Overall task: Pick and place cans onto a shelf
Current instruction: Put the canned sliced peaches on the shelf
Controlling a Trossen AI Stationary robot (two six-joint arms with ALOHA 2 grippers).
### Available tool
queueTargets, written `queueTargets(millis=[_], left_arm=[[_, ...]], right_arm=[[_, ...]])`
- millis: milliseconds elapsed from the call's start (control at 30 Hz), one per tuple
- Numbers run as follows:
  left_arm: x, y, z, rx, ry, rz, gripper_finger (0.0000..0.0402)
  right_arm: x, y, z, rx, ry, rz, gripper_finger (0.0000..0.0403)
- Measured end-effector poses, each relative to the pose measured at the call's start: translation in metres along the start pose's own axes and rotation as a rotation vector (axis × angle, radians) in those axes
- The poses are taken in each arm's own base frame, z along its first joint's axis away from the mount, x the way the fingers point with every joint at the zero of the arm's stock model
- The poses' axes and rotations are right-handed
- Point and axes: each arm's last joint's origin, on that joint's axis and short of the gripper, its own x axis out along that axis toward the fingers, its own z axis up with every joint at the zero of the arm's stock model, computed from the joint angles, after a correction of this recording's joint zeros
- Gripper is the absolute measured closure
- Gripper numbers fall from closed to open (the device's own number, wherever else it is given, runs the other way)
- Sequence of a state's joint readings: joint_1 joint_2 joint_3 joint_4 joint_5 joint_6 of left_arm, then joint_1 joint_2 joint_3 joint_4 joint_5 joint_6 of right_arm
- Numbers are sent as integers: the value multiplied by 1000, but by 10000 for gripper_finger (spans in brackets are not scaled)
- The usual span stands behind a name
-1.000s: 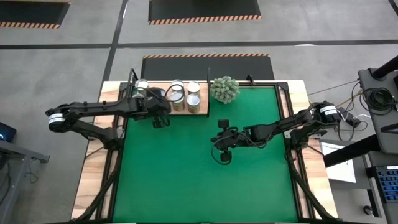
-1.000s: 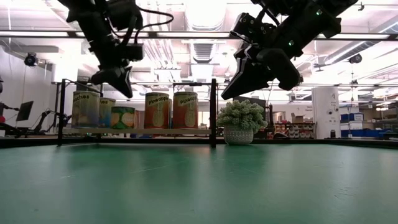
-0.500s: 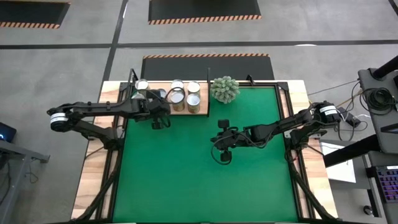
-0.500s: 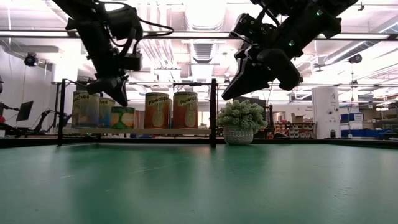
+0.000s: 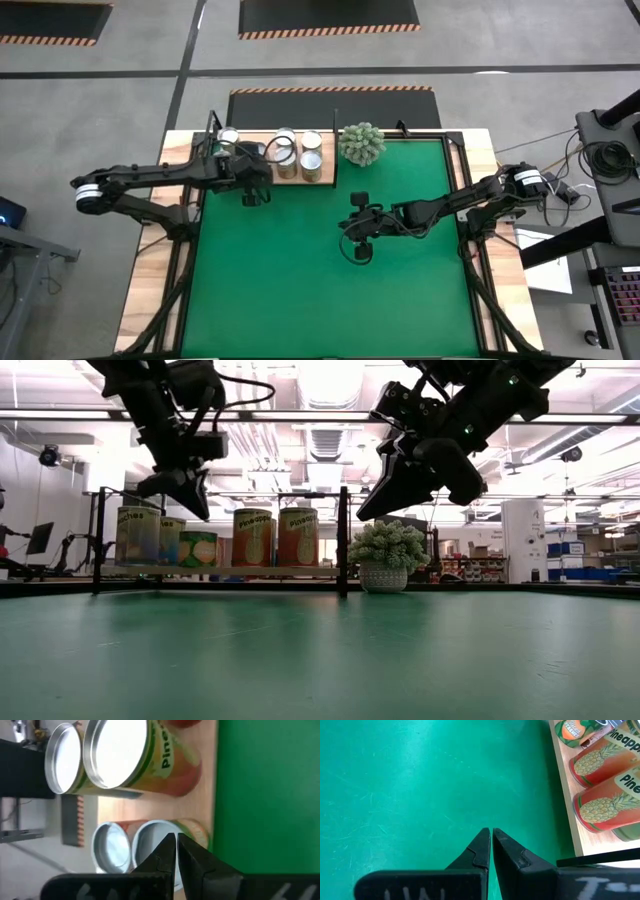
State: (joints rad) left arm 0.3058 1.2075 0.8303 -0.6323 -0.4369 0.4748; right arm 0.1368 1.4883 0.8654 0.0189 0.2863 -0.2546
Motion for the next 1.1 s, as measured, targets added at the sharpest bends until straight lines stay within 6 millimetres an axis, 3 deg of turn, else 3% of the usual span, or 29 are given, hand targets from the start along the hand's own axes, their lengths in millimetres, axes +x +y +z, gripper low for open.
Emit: queueTargets(millis=[433,1100], left_arm=[[12,-7,-10,-70,60,14,402],[8,-3,-6,-74,15,24,402]], right_arm=[[0,0,-1,-1,6,-1,394],[0,0,-1,-2,6,-1,394]])
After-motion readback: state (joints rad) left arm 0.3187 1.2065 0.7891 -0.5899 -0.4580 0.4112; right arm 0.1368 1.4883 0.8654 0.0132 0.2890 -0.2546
